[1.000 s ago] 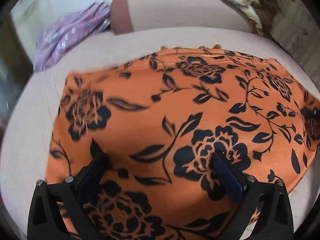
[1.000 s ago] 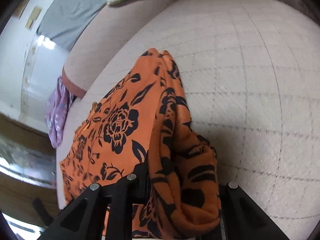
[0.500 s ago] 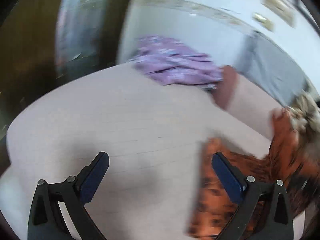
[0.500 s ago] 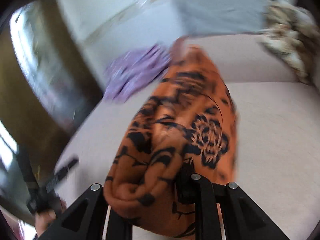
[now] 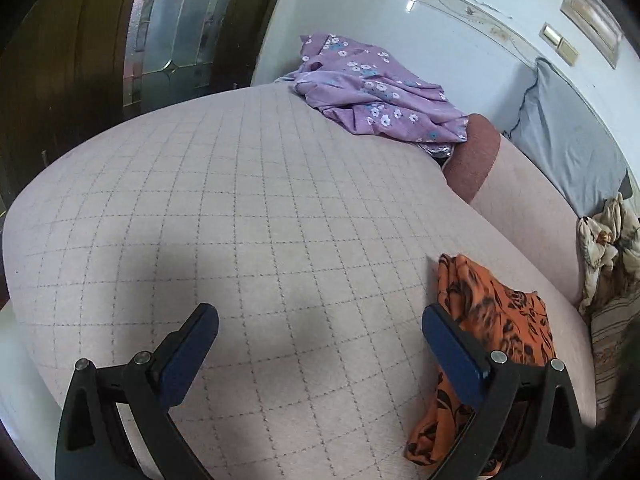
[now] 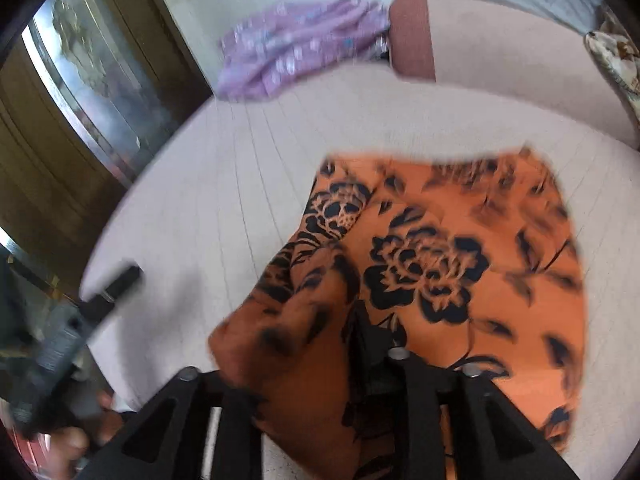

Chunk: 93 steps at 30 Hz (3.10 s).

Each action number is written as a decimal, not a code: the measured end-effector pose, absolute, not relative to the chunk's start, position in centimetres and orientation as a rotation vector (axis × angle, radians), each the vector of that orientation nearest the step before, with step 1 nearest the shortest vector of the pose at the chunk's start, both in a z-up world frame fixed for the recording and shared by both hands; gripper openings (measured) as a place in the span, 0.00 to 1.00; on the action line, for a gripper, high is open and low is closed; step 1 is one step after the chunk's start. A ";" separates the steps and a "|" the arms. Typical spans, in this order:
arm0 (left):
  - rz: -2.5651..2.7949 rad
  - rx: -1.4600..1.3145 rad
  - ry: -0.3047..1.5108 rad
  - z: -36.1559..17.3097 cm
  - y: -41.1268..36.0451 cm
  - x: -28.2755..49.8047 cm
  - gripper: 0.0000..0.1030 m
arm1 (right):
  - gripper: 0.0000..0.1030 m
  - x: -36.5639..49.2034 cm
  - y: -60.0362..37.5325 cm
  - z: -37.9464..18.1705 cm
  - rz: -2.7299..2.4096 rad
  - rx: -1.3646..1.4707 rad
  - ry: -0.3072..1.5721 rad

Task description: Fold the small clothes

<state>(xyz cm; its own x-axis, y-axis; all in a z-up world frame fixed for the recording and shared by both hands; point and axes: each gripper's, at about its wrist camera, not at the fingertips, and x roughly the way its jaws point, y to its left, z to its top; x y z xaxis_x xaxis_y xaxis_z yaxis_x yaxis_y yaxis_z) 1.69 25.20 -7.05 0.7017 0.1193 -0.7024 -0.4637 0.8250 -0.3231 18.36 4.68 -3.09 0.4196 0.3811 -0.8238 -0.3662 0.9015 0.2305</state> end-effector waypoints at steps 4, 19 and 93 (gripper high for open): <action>0.351 -0.530 0.731 -7.4 25.7 1.6 0.98 | 0.78 15.4 6.7 -4.7 0.556 -0.045 0.963; -0.117 -0.421 0.833 -7.2 13.5 1.4 0.86 | 0.78 9.5 -8.9 -2.5 0.553 0.383 0.882; -0.030 -0.216 0.960 -13.6 12.8 6.9 0.80 | 0.59 27.2 -14.1 -6.5 0.465 0.439 1.104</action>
<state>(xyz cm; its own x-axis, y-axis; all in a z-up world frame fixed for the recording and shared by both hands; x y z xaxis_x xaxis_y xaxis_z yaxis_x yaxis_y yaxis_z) 6.86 12.80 -13.56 0.5748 -0.1208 -0.8093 -0.0701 0.9782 -0.1957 27.16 -14.07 -6.52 0.3747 0.5597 -0.7392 -0.1371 0.8219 0.5528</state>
